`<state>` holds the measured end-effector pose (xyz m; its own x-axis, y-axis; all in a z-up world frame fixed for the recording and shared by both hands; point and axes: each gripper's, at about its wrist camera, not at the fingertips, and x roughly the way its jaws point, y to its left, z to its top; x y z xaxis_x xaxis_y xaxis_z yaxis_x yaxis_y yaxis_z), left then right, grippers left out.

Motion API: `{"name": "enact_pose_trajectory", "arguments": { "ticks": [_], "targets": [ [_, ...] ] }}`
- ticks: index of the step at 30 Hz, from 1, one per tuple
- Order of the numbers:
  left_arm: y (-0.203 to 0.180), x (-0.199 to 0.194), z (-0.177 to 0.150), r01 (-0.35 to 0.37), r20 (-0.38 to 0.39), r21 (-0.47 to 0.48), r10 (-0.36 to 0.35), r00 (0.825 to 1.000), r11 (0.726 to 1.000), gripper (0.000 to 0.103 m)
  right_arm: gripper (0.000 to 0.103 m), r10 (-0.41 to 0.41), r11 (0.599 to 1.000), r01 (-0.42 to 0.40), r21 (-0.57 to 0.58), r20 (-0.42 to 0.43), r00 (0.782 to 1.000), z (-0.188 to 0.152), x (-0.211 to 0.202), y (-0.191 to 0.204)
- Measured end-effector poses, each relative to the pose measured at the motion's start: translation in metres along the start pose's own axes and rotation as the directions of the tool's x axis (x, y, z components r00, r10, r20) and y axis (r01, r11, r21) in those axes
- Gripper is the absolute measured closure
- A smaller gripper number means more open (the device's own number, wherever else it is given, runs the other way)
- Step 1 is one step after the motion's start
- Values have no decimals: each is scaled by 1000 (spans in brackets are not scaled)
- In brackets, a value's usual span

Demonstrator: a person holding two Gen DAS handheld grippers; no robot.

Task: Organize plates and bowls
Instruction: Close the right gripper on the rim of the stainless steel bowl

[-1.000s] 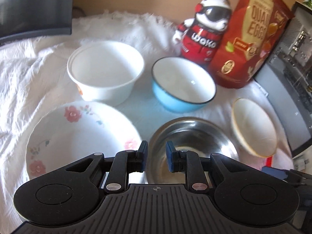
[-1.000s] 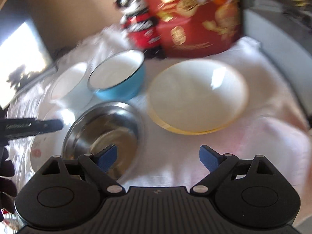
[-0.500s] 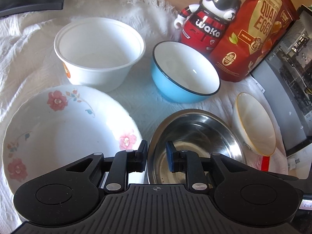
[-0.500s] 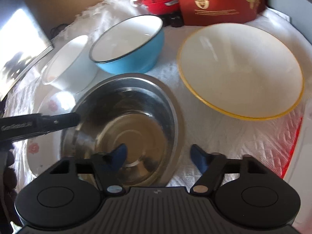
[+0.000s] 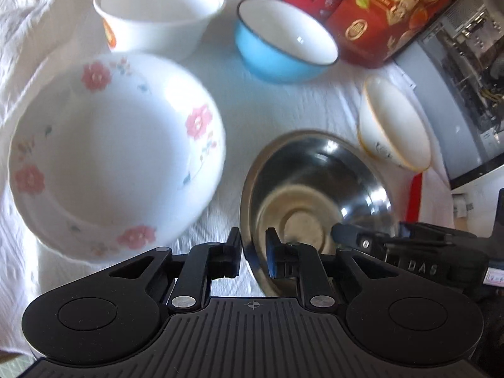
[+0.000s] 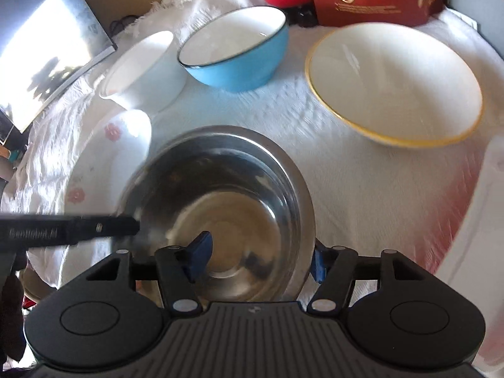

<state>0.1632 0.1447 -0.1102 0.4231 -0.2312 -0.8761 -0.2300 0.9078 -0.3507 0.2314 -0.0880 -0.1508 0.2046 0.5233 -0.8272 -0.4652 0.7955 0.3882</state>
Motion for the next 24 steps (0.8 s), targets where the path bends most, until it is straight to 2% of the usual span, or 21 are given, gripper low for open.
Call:
{"name": "enact_pose_trajectory", "arguments": {
  "ticks": [4,11,18,24],
  "targets": [
    [0,2,0,2,13,-39,-2,1000,999,86,36,-23,999,23,39,3,1000,-2,9,-8],
    [1,0,4,-15,24,-54,16,1000,998,86,19,17,1000,-18,26,19,1000,-1,14,-8],
    [9,-5,4,-26,38,-100,30,999,995,84,0,58,998,-58,-7,-14,998,3,21,-4],
    [14,-8,0,-8,48,-134,15,999,991,86,0,48,999,-47,20,-33,998,9,25,-1]
  ]
}}
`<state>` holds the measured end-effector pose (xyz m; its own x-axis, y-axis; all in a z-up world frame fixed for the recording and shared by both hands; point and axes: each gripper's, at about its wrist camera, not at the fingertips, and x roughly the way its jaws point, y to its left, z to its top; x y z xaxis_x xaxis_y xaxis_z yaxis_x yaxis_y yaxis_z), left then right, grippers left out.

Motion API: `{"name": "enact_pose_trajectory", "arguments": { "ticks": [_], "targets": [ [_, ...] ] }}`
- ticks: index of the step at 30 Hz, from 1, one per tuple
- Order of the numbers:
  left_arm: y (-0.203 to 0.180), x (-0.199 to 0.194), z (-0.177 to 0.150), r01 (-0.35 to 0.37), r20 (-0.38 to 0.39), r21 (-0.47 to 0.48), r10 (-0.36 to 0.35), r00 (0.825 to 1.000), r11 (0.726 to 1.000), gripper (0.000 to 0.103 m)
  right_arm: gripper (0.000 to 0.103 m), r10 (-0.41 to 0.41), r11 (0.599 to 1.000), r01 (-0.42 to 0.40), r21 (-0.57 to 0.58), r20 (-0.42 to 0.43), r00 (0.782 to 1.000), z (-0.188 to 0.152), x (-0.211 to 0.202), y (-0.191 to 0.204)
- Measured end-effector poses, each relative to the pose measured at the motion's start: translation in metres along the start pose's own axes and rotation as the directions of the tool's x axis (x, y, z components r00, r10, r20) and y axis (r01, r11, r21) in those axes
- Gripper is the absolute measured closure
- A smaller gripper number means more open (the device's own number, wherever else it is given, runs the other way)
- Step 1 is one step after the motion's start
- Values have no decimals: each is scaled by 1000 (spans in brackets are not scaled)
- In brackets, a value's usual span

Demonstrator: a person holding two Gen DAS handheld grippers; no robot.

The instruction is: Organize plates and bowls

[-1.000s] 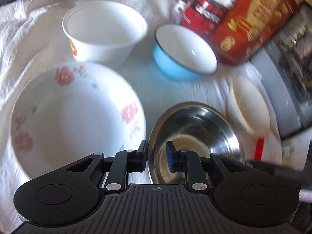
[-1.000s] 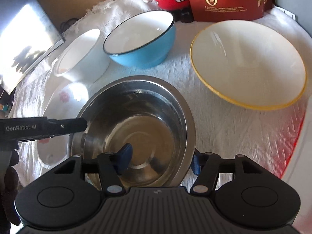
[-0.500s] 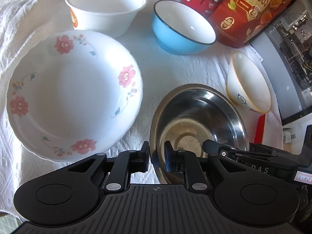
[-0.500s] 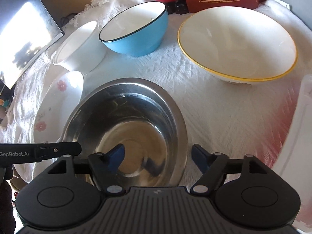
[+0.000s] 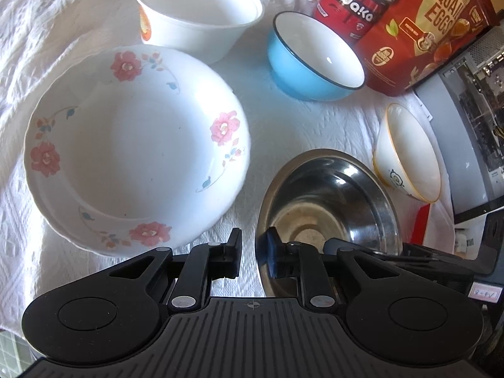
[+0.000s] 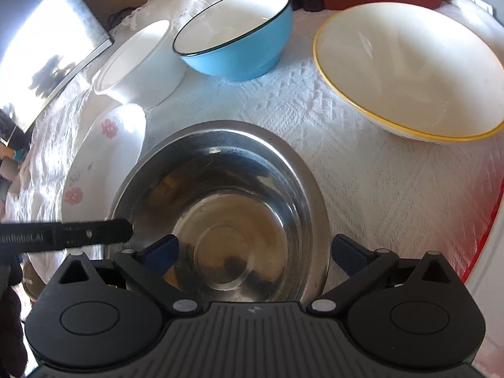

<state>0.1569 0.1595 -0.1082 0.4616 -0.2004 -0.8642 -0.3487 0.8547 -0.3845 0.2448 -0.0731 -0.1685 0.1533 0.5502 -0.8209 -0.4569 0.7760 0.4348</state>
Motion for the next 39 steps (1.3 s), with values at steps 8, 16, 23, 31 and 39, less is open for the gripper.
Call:
{"name": "enact_pose_trajectory", "arguments": {
  "ticks": [8,16,23,31,39],
  "targets": [
    [-2,8,-2,-16,0,-15,16,1000,1000,86,0,-12,995,6,-96,-55,998,5,4,7],
    [-4,23,1,-15,-43,-30,14,999,999,86,29,-53,987,64,-145,80,995,3,-14,11],
    [0,21,-2,63,-59,-69,-67,996,996,87,50,-111,985,121,-120,86,990,5,-13,16],
    [17,-44,13,80,119,-29,-76,990,996,87,50,-80,982,110,-155,188,979,15,-47,58],
    [80,-66,33,-153,187,-67,163,969,986,84,50,-21,963,70,-260,185,982,37,3,150]
  ]
}}
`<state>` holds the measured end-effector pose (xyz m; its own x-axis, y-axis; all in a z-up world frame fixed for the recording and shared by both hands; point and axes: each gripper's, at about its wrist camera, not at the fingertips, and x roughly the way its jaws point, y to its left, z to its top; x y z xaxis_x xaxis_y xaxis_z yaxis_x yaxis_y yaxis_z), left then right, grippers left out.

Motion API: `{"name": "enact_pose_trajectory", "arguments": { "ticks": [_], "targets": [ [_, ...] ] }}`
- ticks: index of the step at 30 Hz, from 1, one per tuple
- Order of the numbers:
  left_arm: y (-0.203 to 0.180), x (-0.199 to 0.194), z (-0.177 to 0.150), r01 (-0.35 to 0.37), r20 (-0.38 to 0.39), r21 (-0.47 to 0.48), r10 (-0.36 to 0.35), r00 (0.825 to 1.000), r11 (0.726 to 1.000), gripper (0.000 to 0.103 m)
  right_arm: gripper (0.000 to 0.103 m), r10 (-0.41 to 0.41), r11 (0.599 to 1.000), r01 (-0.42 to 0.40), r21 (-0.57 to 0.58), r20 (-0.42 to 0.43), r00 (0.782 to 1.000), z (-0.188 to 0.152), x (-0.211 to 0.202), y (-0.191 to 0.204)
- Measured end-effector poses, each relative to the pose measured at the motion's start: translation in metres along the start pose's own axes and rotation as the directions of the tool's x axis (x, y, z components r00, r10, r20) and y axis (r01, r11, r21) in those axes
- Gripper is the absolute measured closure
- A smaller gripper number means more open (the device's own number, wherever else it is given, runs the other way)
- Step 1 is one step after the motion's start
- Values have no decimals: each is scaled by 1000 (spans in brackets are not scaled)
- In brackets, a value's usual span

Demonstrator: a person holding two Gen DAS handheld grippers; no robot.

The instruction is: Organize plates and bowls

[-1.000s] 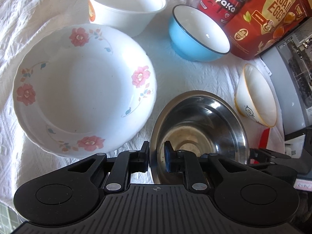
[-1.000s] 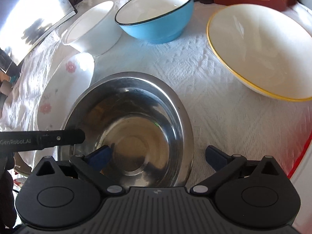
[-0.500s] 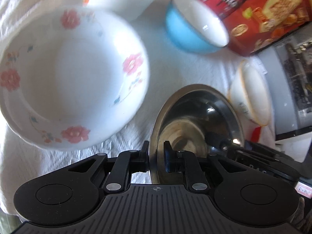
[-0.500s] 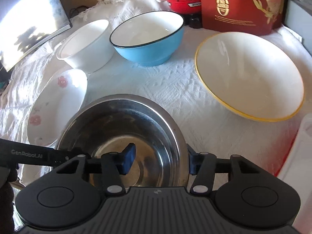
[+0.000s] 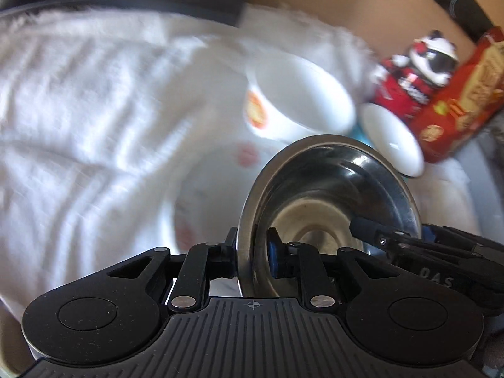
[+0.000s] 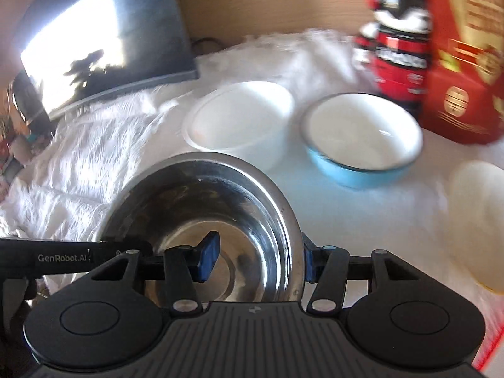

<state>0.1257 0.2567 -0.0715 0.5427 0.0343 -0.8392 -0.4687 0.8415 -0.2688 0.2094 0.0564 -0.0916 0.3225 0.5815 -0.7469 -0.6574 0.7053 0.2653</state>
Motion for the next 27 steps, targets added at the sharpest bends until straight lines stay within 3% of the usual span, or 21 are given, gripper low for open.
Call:
{"name": "enact_pose_trajectory", "arguments": {
  "ticks": [4,10,27],
  "targets": [
    [24,8,8,5,-10,-18,-5,1000,1000,84,50,-26,999,25,-22,-40,999,6,32,27],
    [31,20,12,14,-14,63,-13,1000,998,85,50,-95,995,94,-39,-33,995,2,57,43],
    [41,45,18,71,-33,119,-67,997,990,85,49,-215,977,215,7,24,976,3,48,37]
  ]
}}
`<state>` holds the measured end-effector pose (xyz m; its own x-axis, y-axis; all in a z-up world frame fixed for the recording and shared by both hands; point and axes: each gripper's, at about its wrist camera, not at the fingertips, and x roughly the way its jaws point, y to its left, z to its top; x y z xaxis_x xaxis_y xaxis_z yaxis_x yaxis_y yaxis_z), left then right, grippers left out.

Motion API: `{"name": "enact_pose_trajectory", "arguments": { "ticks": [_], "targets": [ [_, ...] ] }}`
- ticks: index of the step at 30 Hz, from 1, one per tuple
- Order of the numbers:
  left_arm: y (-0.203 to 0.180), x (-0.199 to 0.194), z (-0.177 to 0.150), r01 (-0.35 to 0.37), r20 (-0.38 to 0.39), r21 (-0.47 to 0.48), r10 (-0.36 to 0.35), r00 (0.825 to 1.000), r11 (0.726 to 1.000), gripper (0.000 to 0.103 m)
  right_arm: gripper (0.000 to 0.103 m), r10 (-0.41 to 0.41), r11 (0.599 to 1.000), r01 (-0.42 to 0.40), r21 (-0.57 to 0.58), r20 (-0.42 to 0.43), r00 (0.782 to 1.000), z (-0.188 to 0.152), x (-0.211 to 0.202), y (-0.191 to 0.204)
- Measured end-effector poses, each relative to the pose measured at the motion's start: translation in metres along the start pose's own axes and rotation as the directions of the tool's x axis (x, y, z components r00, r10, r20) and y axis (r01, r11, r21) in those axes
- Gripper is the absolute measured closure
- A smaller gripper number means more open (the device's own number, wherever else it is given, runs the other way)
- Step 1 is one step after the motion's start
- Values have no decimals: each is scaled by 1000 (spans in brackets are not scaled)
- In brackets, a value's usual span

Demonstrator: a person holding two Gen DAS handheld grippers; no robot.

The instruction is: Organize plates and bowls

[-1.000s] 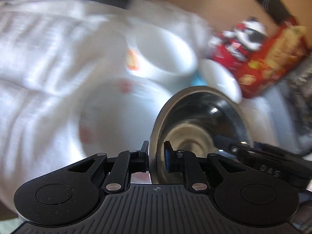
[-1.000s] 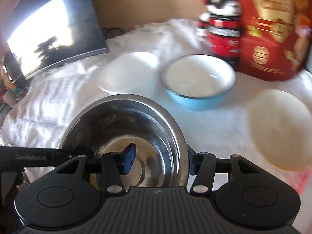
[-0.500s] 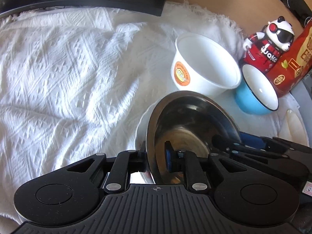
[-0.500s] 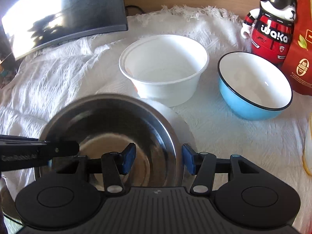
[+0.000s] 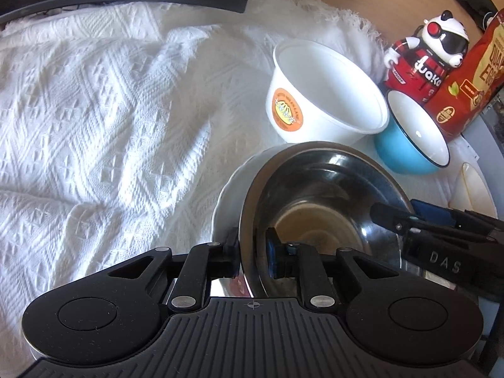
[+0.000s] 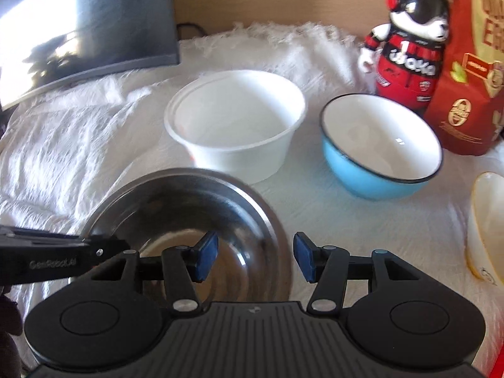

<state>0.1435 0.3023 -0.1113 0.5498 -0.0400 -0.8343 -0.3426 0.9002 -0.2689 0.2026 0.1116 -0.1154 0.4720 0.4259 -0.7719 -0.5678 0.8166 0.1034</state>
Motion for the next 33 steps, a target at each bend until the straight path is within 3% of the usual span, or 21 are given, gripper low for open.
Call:
{"name": "enact_pose_trajectory", "arguments": {
  "ticks": [4,9,12,16,18,23,28,33],
  "targets": [
    [6,-21,-2,-25,81,11,24,996,1000,80,40,-7,998,8,66,-11,1000,-3,1,-11],
    [17,-11,2,-40,70,-4,41,997,999,59,40,55,987,-41,155,-83,995,-13,13,-20],
    [16,-5,6,-51,72,13,50,996,999,60,40,122,975,-96,203,-121,985,-18,19,-21],
    [20,11,9,-10,1,-19,10,1000,1000,65,40,166,966,-128,224,-158,973,-21,23,-20],
    [18,16,11,7,-14,-16,-8,1000,1000,73,42,175,966,-135,221,-171,970,-21,24,-21],
    [-3,22,15,-58,-36,13,58,998,998,62,46,224,951,-173,257,-188,956,-16,23,-32],
    [-18,30,17,1,-58,-10,-2,998,1000,62,46,176,961,-130,245,-172,969,-12,15,-47],
    [-24,34,18,-21,-54,-67,17,998,998,63,46,178,960,-129,250,-184,967,-10,15,-62]
  ]
}}
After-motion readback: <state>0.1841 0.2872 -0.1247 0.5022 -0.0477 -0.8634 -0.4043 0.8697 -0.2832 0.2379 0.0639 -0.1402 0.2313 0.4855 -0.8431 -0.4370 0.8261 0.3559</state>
